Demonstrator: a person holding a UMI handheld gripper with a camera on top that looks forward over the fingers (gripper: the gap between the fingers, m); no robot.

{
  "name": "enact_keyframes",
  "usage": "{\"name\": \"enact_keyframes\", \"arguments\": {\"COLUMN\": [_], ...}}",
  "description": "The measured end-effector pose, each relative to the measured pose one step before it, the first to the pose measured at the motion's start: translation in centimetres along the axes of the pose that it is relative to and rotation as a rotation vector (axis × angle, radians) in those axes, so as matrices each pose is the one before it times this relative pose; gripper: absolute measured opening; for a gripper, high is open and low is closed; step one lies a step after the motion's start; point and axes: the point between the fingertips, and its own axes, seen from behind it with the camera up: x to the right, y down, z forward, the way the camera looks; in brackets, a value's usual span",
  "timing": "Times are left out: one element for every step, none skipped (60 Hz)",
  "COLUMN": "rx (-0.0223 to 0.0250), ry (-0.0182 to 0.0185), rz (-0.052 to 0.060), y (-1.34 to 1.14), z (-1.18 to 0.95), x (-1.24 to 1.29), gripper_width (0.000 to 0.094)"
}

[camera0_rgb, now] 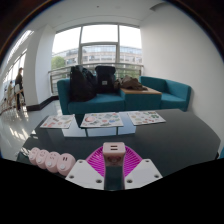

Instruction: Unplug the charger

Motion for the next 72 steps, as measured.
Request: {"name": "enact_keyframes", "arguments": {"rx": [-0.01108,-0.01380,-0.01481,-0.01300,-0.01067,-0.00318,-0.00705,-0.00563,-0.00244,-0.00078,-0.00229,-0.00158,-0.00309,-0.00098,-0.00235,-0.00240,-0.00384,-0.00486,-0.00638,-0.00350,-0.00339,-0.00227,-0.00272,-0.00365,-0.00436,-0.00495,-0.00249,-0.00183,0.00422,0.00513,-0.00029,-0.00366,-0.00501,-0.00561,-0.00454,-0.00440,-0.00572,-0.00779,-0.00655,-0.00261,0.00087,0.00331,0.00433,0.00416,0.00647,0.00717,0.00767,0.00950,0.01091,0.01358,0.01467,0.01586,0.01592,0.01563,0.01488,0.01278,0.01460,0.01483,0.01566,0.01637,0.01651,0.01527,0.01481,0.00711,0.01052,0.01193,0.01252,0.01087,0.00842,0.00536,0.00317,0.00647], "ry": [-0.00462,-0.00544,-0.00628,-0.00584,-0.00404,-0.00023,-0.00232,-0.00100,-0.00110,-0.00047,0.00125,0.00184,0.00313,0.00254,0.00220,0.00210,0.00107,-0.00004,-0.00243,-0.00092,-0.00119,0.00006,0.00064,0.00202,0.00262,0.00273,0.00389,0.00325,0.00097,-0.00056,0.00085,0.00115,0.00110,0.00075,0.00159,0.00127,0.00217,0.00228,0.00256,0.00264,0.00262,0.00238,0.00122,0.00134,0.00038,-0.00076,-0.00045,0.00031,-0.00053,-0.00206,-0.00404,-0.00529,-0.00582,-0.00685,-0.00742,-0.00615,-0.00613,-0.00505,-0.00605,-0.00671,-0.00621,-0.00727,-0.00570,-0.00192,0.00056,0.00139,-0.00111,-0.00085,0.00052,0.00121,0.00154,0.00087], "rz": [-0.0020,-0.0026,-0.0014,0.0009,0.0020,0.0024,0.0019,0.0018,0.0013,0.0009,0.0002,-0.0002,0.0001,0.0005,0.0013,0.0024,0.0023,0.0022,0.0028,0.0033,0.0051,0.0062,0.0063,0.0057,0.0058,0.0055,0.0048,0.0028,0.0017,0.0006,0.0001,-0.0005,-0.0017,-0.0015,-0.0021,-0.0017,-0.0028,-0.0030,-0.0012,-0.0006,-0.0009,-0.0008,-0.0001,-0.0006,-0.0016,-0.0019,-0.0005,0.0024,0.0045,0.0063,0.0049,0.0047,0.0052,0.0052,0.0044,0.0018,0.0029,0.0032,0.0019,-0.0001,-0.0026,-0.0040,-0.0023,-0.0036,-0.0036,-0.0041,-0.0053,-0.0062,-0.0060,-0.0066,-0.0078,-0.0065], "y": [0.183,0.194,0.273,0.343,0.314,1.468,0.291,0.232,0.131,0.069,0.006,0.096,0.117,0.318,0.105,0.105,0.127,0.162,0.082,0.193,0.157,0.142,0.149,0.150,0.162,0.014,0.145,0.108,-0.087,-0.090,0.032,0.085,0.119,0.018,0.100,0.089,0.124,0.145,0.098,0.008,-0.079,-0.136,-0.162,-0.232,-0.303,-0.365,-0.415,-0.494,-0.548,-0.704,-0.685,-0.735,-0.762,-0.778,-0.761,-0.873,-0.783,-0.780,-0.803,-0.793,-0.793,-0.758,-0.464,-0.754,-0.525,-0.497,-0.472,-0.415,-0.291,-0.209,-0.156,0.273], "z": [0.138,0.211,0.222,0.217,0.180,0.081,0.099,0.084,0.050,0.055,-0.081,0.033,0.023,0.174,0.070,0.072,0.078,0.088,0.036,0.149,0.060,0.061,0.047,0.039,0.040,0.045,0.055,0.051,0.015,0.024,0.025,0.048,0.055,0.005,0.092,0.113,0.097,0.068,0.005,-0.027,-0.065,-0.104,-0.220,-0.171,-0.287,-0.348,-0.422,-0.478,-0.552,-0.666,-0.638,-0.640,-0.693,-0.739,-0.775,-0.873,-0.813,-0.848,-0.869,-0.842,-0.844,-0.861,-0.742,-0.825,-0.759,-0.735,-0.740,-0.738,-0.668,-0.619,-0.610,-0.723], "x": [0.034,0.038,0.013,0.025,0.026,-0.701,0.028,0.040,0.000,0.020,0.051,0.073,0.114,0.045,0.055,0.077,0.050,0.006,0.199,-0.076,0.006,0.023,0.057,0.093,0.099,0.245,0.122,0.115,0.056,0.010,0.032,0.040,0.035,0.110,0.061,0.046,0.061,0.062,0.059,0.056,0.058,0.061,0.144,0.045,0.014,-0.024,-0.001,0.000,-0.021,-0.070,-0.084,-0.151,-0.195,-0.242,-0.283,-0.309,-0.292,-0.286,-0.322,-0.338,-0.303,-0.350,-0.299,-0.193,-0.133,-0.140,-0.199,-0.188,-0.163,-0.155,-0.134,-0.154], "gripper_width": [0.0189,0.0190,0.0190,0.0191,0.0190,0.0189,0.0190,0.0204,0.0205,0.0215,0.0217,0.0218,0.0228,0.0230,0.0241,0.0253,0.0258,0.0262,0.0267,0.0270,0.0273,0.0281,0.0285,0.0288,0.0290,0.0292,0.0291,0.0292,0.0302,0.0307,0.0310,0.0312,0.0313,0.0314,0.0321,0.0336,0.0355,0.0373,0.0390,0.0405,0.0420,0.0434,0.0446,0.0452,0.0454,0.0456,0.0462,0.0469,0.0477,0.0488,0.0498,0.0508,0.0521,0.0534,0.0553,0.0571,0.0586,0.0608,0.0633,0.0652,0.0671,0.0688,0.0710,0.0732,0.0752,0.0760,0.0765,0.0765,0.0766,0.0765,0.0763,0.0762]}}
